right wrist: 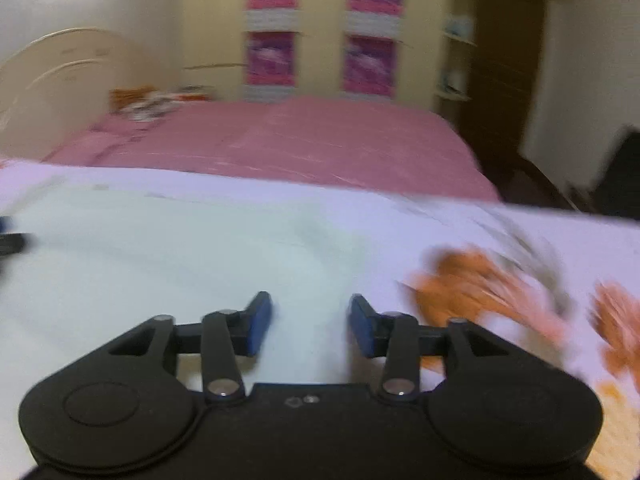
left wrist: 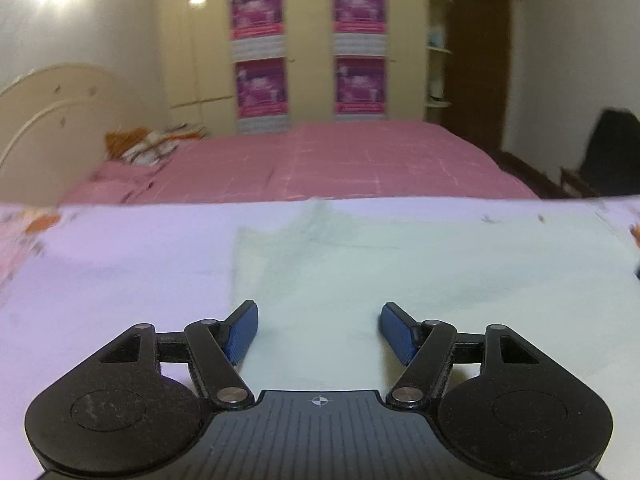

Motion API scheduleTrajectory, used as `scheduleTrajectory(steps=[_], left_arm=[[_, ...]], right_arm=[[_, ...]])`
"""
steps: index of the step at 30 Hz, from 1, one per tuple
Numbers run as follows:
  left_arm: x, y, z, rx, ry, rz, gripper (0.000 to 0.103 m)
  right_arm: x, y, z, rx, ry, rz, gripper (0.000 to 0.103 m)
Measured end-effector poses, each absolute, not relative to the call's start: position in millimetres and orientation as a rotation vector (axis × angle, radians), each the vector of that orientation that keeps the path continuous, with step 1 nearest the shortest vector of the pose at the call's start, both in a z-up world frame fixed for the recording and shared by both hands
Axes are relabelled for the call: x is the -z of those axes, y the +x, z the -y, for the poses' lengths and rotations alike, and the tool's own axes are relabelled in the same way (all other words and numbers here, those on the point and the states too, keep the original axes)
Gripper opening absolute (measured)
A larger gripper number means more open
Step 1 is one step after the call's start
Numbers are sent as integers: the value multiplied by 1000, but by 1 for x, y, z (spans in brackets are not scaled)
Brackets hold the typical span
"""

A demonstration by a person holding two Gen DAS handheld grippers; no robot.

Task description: Fold small clothes

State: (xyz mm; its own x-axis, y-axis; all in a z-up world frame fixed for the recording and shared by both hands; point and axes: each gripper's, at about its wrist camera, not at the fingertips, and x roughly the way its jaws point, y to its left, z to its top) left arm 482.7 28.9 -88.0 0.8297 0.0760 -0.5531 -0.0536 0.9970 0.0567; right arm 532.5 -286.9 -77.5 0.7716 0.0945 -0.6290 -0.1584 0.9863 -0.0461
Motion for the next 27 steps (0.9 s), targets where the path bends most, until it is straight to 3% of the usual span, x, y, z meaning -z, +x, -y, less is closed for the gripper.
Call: scheduleTrajectory(steps=[2,5,14,27], left_arm=[[82,479,-26,-111,12,-578,68],[72,451,0,-33,10,-525,68],[98,379,68,111,149,-586,68],[109,327,-34,-53,31,-623,68]], right_arm=[[72,529,291,-117,-88,-682,49],[53,500,271,-115,-97,-598,38],[74,417,192,-327,-188,-633,35],[81,373,236,-164,-238,-697,39]])
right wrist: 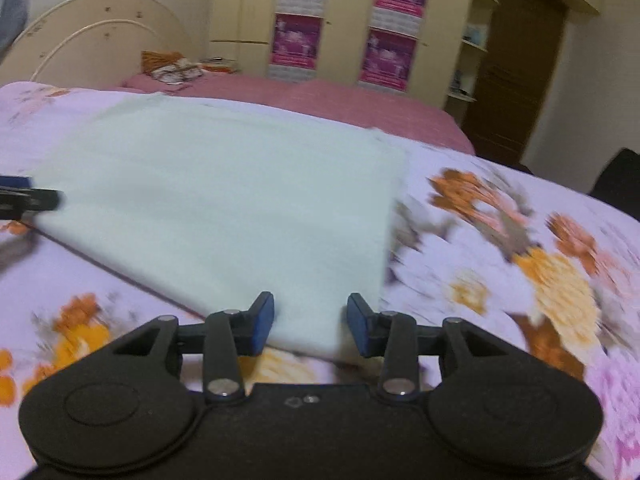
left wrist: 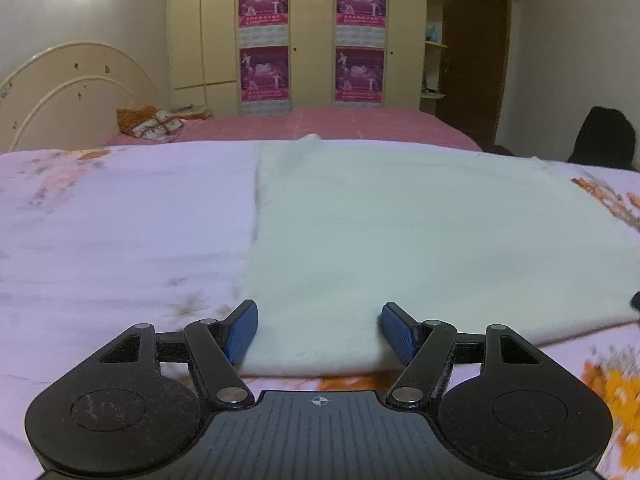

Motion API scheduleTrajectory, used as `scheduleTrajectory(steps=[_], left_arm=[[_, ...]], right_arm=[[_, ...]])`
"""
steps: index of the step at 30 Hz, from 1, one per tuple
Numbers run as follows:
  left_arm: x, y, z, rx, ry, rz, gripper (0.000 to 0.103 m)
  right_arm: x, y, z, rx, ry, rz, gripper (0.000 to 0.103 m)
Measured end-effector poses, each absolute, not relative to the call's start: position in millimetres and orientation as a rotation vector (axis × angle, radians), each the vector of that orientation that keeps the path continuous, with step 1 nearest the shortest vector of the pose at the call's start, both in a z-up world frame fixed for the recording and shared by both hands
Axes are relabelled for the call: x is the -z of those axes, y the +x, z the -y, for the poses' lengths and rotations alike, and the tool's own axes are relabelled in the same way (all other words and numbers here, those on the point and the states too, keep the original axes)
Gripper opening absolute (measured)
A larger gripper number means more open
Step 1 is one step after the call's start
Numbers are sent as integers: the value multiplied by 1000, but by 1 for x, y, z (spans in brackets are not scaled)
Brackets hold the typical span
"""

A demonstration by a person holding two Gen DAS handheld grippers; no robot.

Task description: Fold small clothes

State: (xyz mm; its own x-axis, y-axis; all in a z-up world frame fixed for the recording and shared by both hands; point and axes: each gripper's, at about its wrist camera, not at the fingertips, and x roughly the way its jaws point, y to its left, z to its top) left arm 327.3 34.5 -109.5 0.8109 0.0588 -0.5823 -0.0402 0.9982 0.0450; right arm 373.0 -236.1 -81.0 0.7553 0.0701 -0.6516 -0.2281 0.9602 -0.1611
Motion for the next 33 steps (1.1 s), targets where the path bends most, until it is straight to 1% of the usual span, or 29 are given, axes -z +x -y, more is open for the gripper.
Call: scheduleTrajectory(steps=[2,5,7,8,9,11,13,15,17,20,23,24,25,26,27,28,33], left_arm=[[108,328,-35,-70,25,-628,68],[100,325,-32,-96,19,-605,68],[110,334,-34,-98,48,-656,68],[114,332,-36,-101,47,-659,77],[115,330,-41,-110,20,-666,80],[109,326,-54,-128,-50,-679,80],[102,314,-62,-144,-73,-654,80],[100,304,-71,-130,-172,-659,80],[102,294,-80,-118,-329,-664,80],[116,294,-88,-106,-536,-666,80],[125,299,-92,-122,-647,-651,80],[127,302,-94,-128,-674,-646,79],[130,303,-94,-134,-689,-642,79],[131,306,-95,-138,-697,-639,77],[132,309,-95,-141,-699,-640,73],[134,311,-95,-142,-702,-641,73],[140,317,-93,-136,-710,-636,73]], right_arm=[[82,372,236,-164,-244,-705,40],[76,373,221,-155,-268,-698,39],[68,366,215,-183,-232,-658,39],[69,362,213,-194,-239,-652,40],[73,363,212,-199,-254,-663,40],[87,371,209,-193,-274,-733,40],[83,367,211,-192,-263,-722,40],[76,360,217,-198,-229,-699,40],[74,357,220,-198,-204,-697,40],[70,353,220,-205,-151,-688,40],[64,353,218,-244,-79,-676,38],[62,353,218,-267,-53,-672,37],[60,354,217,-289,-33,-668,31],[58,355,217,-316,-12,-663,28],[58,356,216,-334,3,-659,20],[57,357,215,-347,13,-657,14],[61,365,211,-346,18,-666,13]])
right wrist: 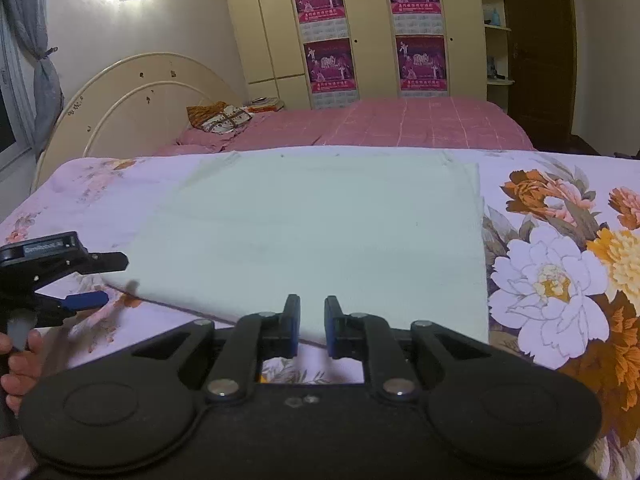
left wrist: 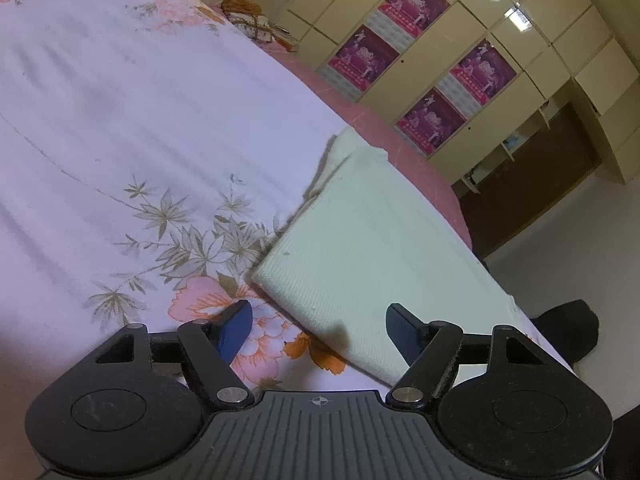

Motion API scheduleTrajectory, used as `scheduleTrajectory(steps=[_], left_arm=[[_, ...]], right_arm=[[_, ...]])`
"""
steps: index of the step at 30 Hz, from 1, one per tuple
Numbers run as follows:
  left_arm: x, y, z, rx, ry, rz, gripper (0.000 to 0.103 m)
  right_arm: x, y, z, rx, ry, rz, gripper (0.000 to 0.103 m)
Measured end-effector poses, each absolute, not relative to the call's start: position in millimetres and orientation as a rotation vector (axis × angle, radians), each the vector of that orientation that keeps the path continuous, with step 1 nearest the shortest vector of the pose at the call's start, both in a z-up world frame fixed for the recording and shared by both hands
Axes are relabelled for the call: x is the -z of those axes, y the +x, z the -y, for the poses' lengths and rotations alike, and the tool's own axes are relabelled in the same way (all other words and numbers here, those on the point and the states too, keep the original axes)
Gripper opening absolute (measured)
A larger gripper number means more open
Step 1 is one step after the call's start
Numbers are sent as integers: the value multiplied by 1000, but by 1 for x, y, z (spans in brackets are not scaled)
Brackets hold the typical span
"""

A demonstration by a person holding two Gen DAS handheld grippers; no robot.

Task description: Fold small clothes

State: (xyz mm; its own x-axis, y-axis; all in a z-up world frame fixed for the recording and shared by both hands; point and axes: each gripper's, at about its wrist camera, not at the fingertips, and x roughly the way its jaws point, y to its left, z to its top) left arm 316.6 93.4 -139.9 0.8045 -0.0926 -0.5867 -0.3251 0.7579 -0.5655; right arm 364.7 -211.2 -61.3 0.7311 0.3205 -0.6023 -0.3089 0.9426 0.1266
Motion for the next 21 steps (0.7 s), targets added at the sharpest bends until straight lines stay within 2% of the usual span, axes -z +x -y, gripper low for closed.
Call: scheduleTrajectory(steps=[10,21], left_arm=[[139,324,-97,-131,-717,-630,73],[151,352,-104,-120,-842,-595,73]], right_arm=[[78,371,207,-298,30,-729,17],[68,387,206,-328,83,-707,13]])
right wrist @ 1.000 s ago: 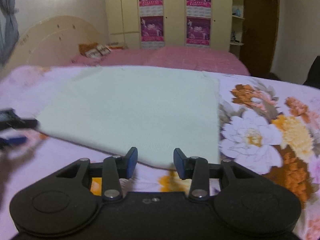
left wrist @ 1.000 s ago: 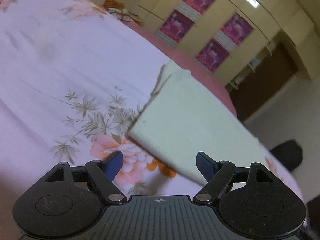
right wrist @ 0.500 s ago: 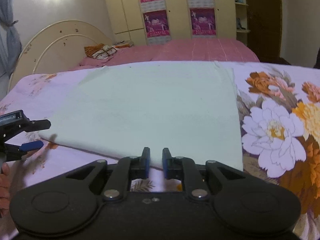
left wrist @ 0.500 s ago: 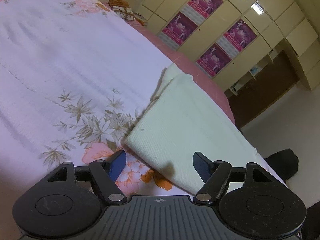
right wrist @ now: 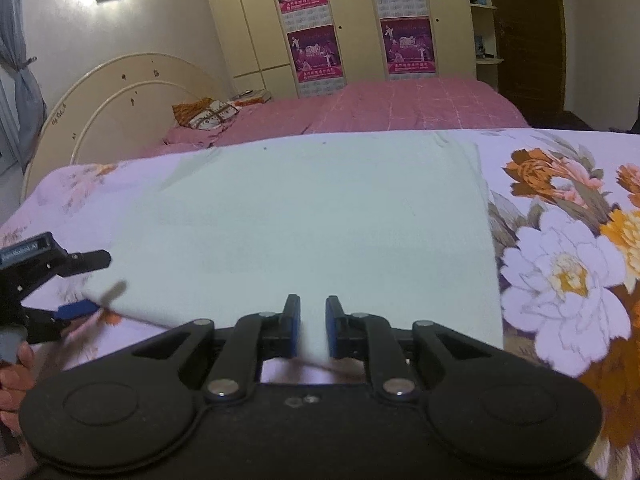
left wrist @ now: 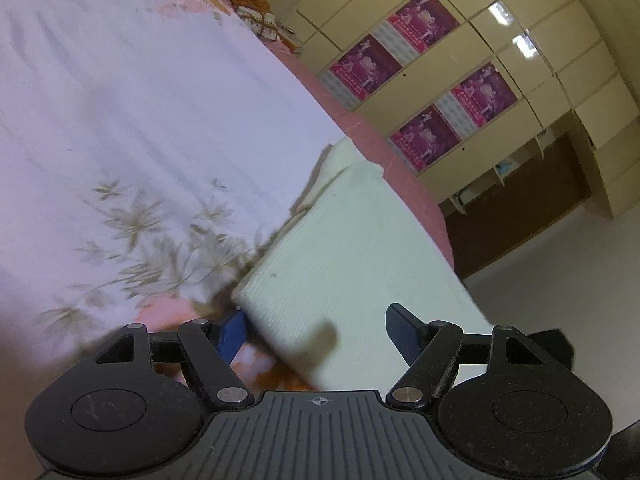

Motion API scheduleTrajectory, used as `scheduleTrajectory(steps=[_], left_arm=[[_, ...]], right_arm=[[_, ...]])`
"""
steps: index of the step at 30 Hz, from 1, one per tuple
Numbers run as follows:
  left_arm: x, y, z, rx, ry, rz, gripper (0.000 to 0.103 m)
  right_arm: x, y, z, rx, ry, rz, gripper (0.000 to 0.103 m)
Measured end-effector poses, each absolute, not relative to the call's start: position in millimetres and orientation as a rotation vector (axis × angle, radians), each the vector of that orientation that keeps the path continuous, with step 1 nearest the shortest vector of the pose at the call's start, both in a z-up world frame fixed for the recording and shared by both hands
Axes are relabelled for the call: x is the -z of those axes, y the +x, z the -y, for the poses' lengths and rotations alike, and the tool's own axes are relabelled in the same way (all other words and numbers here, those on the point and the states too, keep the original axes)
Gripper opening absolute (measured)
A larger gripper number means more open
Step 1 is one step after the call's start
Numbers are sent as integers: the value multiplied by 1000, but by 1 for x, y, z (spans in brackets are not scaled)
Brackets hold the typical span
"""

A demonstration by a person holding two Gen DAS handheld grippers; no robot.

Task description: Fold small clothes

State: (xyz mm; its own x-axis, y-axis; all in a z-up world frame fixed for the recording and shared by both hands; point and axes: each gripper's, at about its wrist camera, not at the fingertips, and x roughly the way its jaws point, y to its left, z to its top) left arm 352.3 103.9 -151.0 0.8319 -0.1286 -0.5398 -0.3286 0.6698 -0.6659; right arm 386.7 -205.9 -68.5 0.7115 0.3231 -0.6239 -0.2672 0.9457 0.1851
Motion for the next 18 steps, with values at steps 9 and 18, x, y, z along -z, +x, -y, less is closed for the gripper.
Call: scheduleTrajectory(steps=[9,18], left_arm=[[164,397,-105,-108,-918,-561,45],[165,412,-100,-36,-964,-490,6]], right_arm=[[65,426,196,-384,149,-688,7],[72,443,171,-424,105,-684,5]])
